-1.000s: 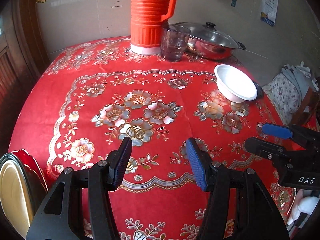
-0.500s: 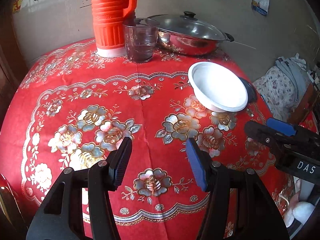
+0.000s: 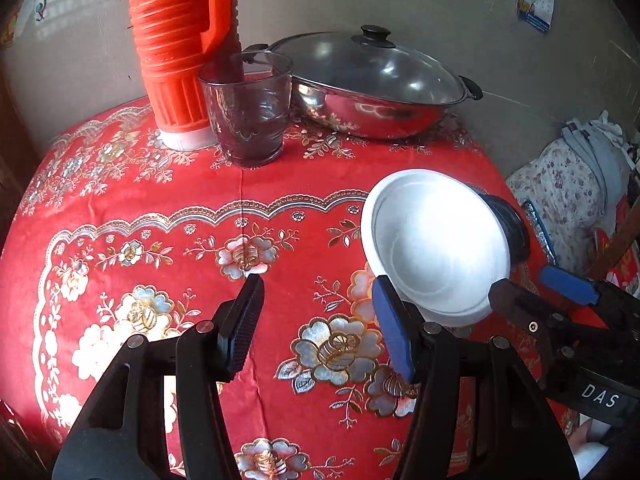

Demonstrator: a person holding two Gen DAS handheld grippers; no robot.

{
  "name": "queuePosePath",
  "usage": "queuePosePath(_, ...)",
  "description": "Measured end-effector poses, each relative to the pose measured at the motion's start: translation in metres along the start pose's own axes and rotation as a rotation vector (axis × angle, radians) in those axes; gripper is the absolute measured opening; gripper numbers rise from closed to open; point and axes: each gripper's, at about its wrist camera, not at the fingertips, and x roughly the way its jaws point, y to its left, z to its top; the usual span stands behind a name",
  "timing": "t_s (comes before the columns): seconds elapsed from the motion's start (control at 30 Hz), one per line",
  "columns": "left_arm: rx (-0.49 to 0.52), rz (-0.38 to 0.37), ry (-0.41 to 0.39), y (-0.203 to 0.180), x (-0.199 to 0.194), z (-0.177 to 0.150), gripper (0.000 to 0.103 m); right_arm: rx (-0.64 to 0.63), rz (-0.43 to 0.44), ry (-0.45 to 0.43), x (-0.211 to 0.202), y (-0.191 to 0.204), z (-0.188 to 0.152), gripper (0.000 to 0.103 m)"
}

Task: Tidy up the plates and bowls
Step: 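Close the left gripper on the small white bowl rim, then lift the small white bowl with the left gripper and carry it to the stack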

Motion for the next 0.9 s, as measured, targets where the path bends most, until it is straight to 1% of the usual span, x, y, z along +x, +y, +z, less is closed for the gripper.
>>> queuePosePath(0.27,0.006,-0.009,0.04,-0.012,0.025,0.017,0.057,0.003,-0.018,0.024,0.015,-0.008,0.017,0.08)
queuePosePath(0.53,-0.008,-0.031,0.077,-0.015,0.039,0.025,0.057,0.024,-0.004,0.054,0.025,-0.019,0.022,0.079)
queuePosePath(0.57,-0.006,-0.031,0.078,-0.016,0.041,0.026,0.057,0.03,0.004,0.058,0.026,-0.02,0.023,0.077)
queuePosePath(0.6,-0.002,-0.029,0.079,-0.018,0.043,0.027,0.057,0.035,0.017,0.057,0.027,-0.021,0.024,0.075)
queuePosePath(0.67,0.005,-0.027,0.095,-0.02,0.048,0.027,0.057,0.04,0.027,0.059,0.029,-0.021,0.026,0.057)
queuePosePath(0.77,0.027,-0.017,0.118,-0.023,0.057,0.028,0.057,0.029,0.029,0.085,0.039,-0.018,0.027,0.049)
queuePosePath(0.83,0.043,-0.015,0.112,-0.024,0.06,0.028,0.056,0.02,0.037,0.09,0.042,-0.016,0.026,0.034)
queuePosePath(0.87,0.051,-0.015,0.116,-0.025,0.062,0.027,0.044,0.019,0.036,0.083,0.042,-0.016,0.026,0.03)
queuePosePath(0.9,0.056,-0.015,0.128,-0.025,0.065,0.027,0.023,0.012,0.028,0.079,0.041,-0.015,0.026,0.027)
